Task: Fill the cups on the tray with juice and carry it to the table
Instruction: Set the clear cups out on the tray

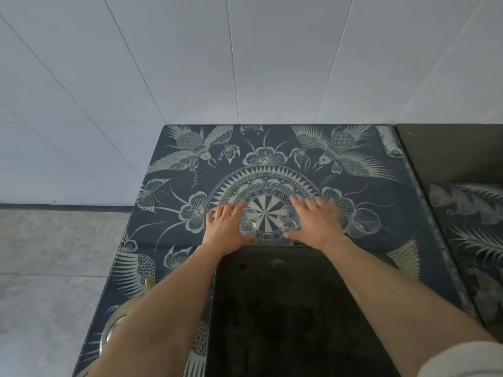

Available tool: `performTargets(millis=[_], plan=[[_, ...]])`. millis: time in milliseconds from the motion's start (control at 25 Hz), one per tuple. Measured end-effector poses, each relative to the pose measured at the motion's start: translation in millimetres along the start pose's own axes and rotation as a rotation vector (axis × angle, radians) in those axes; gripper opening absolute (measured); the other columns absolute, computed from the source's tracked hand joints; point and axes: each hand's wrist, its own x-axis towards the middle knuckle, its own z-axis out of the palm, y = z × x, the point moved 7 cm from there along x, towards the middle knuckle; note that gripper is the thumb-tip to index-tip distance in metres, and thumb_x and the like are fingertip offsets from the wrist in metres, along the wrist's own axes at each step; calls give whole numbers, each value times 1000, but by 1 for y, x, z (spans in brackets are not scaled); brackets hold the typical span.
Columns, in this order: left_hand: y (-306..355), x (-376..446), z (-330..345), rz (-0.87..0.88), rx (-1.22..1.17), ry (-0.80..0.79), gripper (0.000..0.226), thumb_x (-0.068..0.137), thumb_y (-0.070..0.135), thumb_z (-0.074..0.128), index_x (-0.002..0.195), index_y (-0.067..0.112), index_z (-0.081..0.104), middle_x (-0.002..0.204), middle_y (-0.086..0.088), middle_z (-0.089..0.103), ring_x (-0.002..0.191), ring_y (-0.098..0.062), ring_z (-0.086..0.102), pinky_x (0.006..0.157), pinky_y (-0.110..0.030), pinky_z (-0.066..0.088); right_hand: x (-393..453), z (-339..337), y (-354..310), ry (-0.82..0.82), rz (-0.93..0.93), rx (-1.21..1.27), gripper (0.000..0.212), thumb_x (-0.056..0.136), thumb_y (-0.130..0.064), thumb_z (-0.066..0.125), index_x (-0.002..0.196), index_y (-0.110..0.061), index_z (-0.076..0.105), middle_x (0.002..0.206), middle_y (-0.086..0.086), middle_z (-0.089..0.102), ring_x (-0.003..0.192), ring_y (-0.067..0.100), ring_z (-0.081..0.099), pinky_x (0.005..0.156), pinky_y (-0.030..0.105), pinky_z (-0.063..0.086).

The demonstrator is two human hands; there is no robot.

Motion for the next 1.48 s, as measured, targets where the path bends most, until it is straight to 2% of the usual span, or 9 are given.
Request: performTargets(millis=[120, 240, 320, 680, 840, 1160, 1480], plan=[[-1, 6, -2, 0, -11, 30, 96, 72, 71, 60, 150, 28, 23, 147, -4, 41, 140, -27, 32, 118, -55, 17, 8, 0, -3, 32, -17, -34, 96, 85, -74, 55, 162, -26, 21, 159, 5, 43, 150, 30, 33, 123, 62, 19], [-2, 9, 0, -7, -45, 32, 88, 73, 70, 59, 147, 29, 32, 144, -2, 44, 138, -25, 36, 118, -54, 17, 10, -1, -6, 40, -35, -9, 82, 88, -68, 59, 154, -25, 38, 152, 3, 49, 147, 28, 37, 124, 63, 16], [-2, 9, 0, -5, -55, 38, 86, 73, 69, 60, 145, 29, 35, 143, -1, 45, 137, -24, 37, 118, -53, 18, 8, -3, -8, 63, -52, 1, 77, 88, -65, 60, 152, -25, 43, 150, 3, 51, 145, 28, 39, 125, 62, 14], [11, -21, -24, 6, -104, 95, 83, 72, 63, 65, 142, 28, 38, 140, 1, 45, 134, -22, 39, 117, -51, 19, -31, -27, -10, 235, -66, 92, 73, 90, -62, 57, 151, -25, 45, 147, 0, 55, 140, 25, 45, 123, 57, 22], [22, -48, -29, 30, -121, 109, 82, 71, 65, 63, 141, 30, 39, 141, 2, 45, 134, -21, 40, 117, -50, 20, -68, -29, 3, 280, -53, 107, 76, 88, -66, 56, 150, -23, 47, 143, 0, 59, 134, 25, 50, 115, 50, 36], [45, -100, 6, 14, -143, 36, 83, 70, 71, 59, 141, 30, 41, 137, 3, 47, 132, -21, 42, 114, -48, 22, -147, 6, 41, 232, 37, 138, 75, 83, -64, 65, 147, -27, 51, 140, -6, 61, 130, 24, 51, 105, 43, 43], [63, -131, 40, -12, -126, -9, 84, 67, 63, 67, 141, 31, 41, 136, 4, 46, 134, -23, 35, 115, -48, 23, -187, 48, 80, 139, 92, 150, 77, 83, -64, 65, 150, -31, 47, 143, -9, 59, 132, 23, 49, 106, 42, 42]])
